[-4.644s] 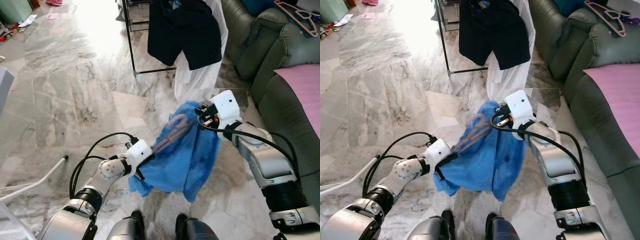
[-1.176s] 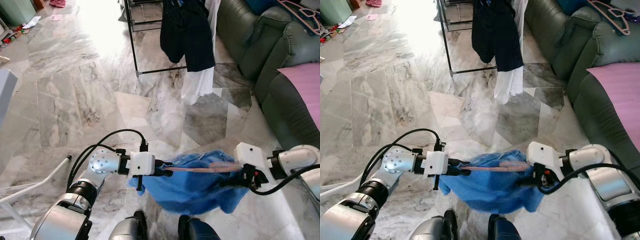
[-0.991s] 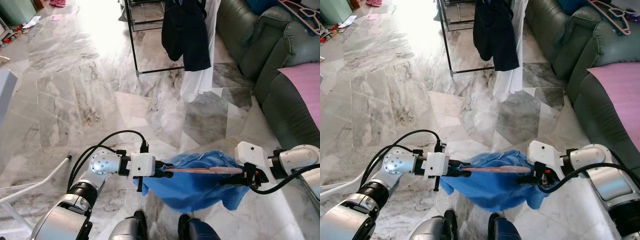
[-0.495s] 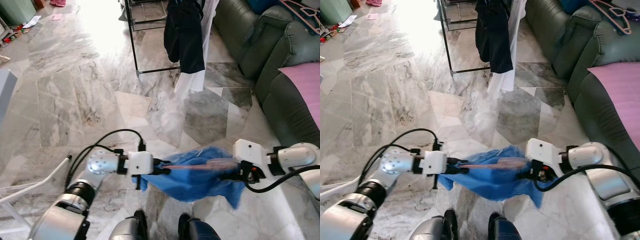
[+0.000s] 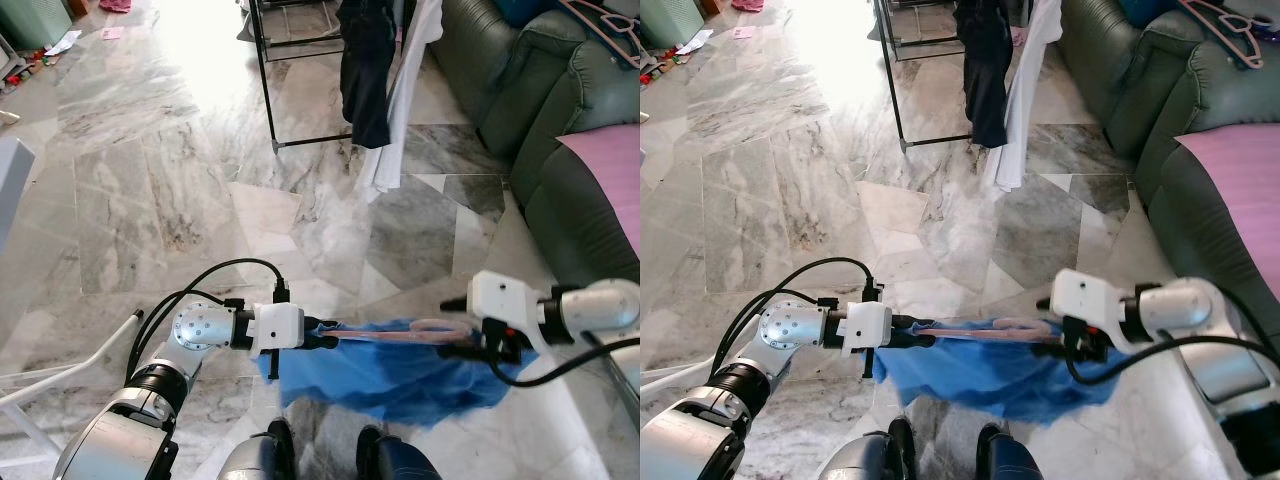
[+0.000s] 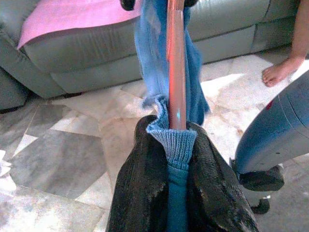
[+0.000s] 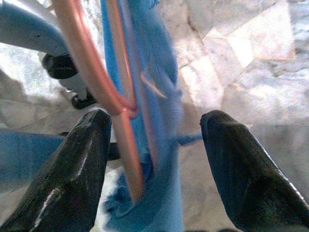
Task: Hang hanger
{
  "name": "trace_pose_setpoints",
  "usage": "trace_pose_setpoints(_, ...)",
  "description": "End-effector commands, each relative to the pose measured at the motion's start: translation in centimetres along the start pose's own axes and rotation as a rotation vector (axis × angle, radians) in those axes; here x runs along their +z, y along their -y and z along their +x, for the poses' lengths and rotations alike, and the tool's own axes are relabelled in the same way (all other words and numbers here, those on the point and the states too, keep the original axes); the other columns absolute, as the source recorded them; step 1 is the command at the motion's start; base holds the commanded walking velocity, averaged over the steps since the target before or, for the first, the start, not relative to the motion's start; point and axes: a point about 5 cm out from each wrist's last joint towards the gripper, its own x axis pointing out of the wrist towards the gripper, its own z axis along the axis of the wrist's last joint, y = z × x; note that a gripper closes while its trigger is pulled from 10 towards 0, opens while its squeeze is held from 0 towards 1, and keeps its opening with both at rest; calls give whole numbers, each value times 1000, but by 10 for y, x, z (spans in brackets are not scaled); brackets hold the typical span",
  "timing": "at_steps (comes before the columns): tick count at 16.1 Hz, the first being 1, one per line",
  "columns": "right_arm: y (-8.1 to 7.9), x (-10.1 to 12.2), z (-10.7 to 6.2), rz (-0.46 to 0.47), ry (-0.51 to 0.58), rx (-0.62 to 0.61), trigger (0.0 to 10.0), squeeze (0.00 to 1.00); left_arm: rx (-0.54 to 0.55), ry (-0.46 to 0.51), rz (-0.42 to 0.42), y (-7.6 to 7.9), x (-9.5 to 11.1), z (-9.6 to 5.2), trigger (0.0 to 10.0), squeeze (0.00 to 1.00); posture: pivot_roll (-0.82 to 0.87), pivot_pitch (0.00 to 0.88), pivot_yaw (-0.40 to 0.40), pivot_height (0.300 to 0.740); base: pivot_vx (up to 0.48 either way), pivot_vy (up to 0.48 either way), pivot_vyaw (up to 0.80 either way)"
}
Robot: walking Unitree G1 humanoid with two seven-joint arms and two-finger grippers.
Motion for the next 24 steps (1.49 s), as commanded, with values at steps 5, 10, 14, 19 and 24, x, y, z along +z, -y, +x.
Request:
trace_pose_setpoints(5, -11, -16, 6, 75, -10, 76, 0, 0, -14, 9, 8, 0, 2, 1, 10000, 0, -232, 236, 66, 740, 0, 0, 0)
trace_pose_setpoints(10, -13, -25, 15, 109, -13, 106, 0, 0, -16, 18, 12, -1, 3, -1, 10000, 0, -222, 236, 68, 740, 0, 0, 0)
trace_pose_setpoints(14, -14, -28, 18, 118, -10, 120, 0, 0, -24, 24, 14, -1, 3, -1, 10000, 0, -223, 234, 72, 740, 0, 0, 0)
trace_pose_setpoints(19, -14, -26, 16, 121, 1, 126, 0, 0, -35, 25, 9, 1, 3, 1, 10000, 0, -228, 230, 69, 740, 0, 0, 0)
trace_pose_setpoints(24, -13, -25, 16, 124, 13, 133, 0, 0, -38, 22, 4, 3, 1, 1, 10000, 0, -226, 227, 68, 740, 0, 0, 0)
